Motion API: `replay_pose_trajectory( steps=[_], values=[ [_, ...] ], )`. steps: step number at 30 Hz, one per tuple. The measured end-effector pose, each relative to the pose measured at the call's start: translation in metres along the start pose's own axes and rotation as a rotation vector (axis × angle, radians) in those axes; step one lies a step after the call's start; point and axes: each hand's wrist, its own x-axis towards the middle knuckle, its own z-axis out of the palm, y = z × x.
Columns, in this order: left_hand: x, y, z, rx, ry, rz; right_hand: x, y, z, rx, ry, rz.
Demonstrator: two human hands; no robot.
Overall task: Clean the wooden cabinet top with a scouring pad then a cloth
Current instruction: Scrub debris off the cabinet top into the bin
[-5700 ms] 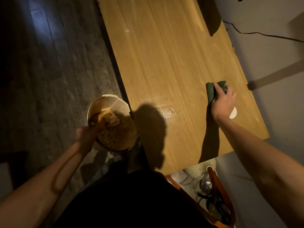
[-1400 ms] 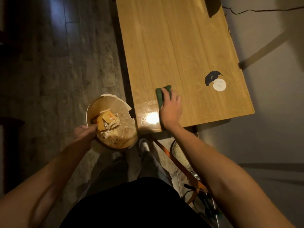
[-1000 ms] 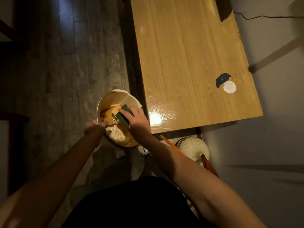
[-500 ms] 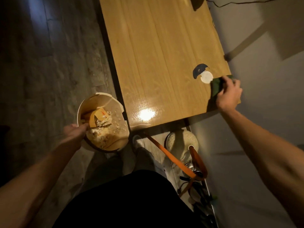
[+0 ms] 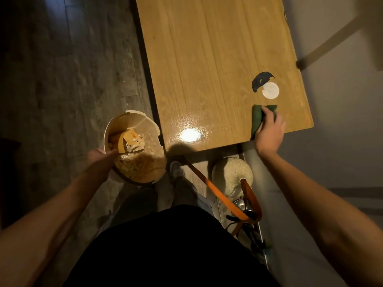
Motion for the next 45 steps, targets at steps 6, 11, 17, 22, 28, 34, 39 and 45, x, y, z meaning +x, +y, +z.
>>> replay_pose_trajectory(
  steps=[6, 11, 17, 22, 28, 34, 39, 45],
  values=[
    [0.0, -0.004, 0.007, 0.007, 0.059, -0.044, -0.08, -0.09, 0.042, 0.026, -0.085, -0.123],
    [-0.003, -0.005, -0.004, 0.195, 0.031, 0.075, -0.153, -0.175, 0.078, 0.036, -0.233, -0.255],
    [0.006, -0.005, -0.038, 0.135, -0.06, 0.111, -0.225, -0.256, 0.109, 0.138, -0.532, -0.544],
    [0.022, -0.001, -0.069, 0.074, -0.087, 0.077, -0.233, -0.289, 0.106, 0.105, -0.44, -0.438],
    [0.025, 0.016, -0.086, -0.062, -0.072, 0.045, -0.217, -0.321, 0.09, 0.156, -0.364, -0.379],
    [0.046, 0.049, -0.115, -0.146, -0.033, 0.05, -0.191, -0.358, 0.087, 0.295, -0.262, -0.309],
    [0.08, 0.078, -0.137, -0.163, -0.023, 0.022, -0.159, -0.394, 0.096, 0.351, -0.216, -0.303],
    [0.129, 0.13, -0.144, -0.118, -0.058, 0.001, -0.106, -0.434, 0.121, 0.362, -0.202, -0.289]
  ],
)
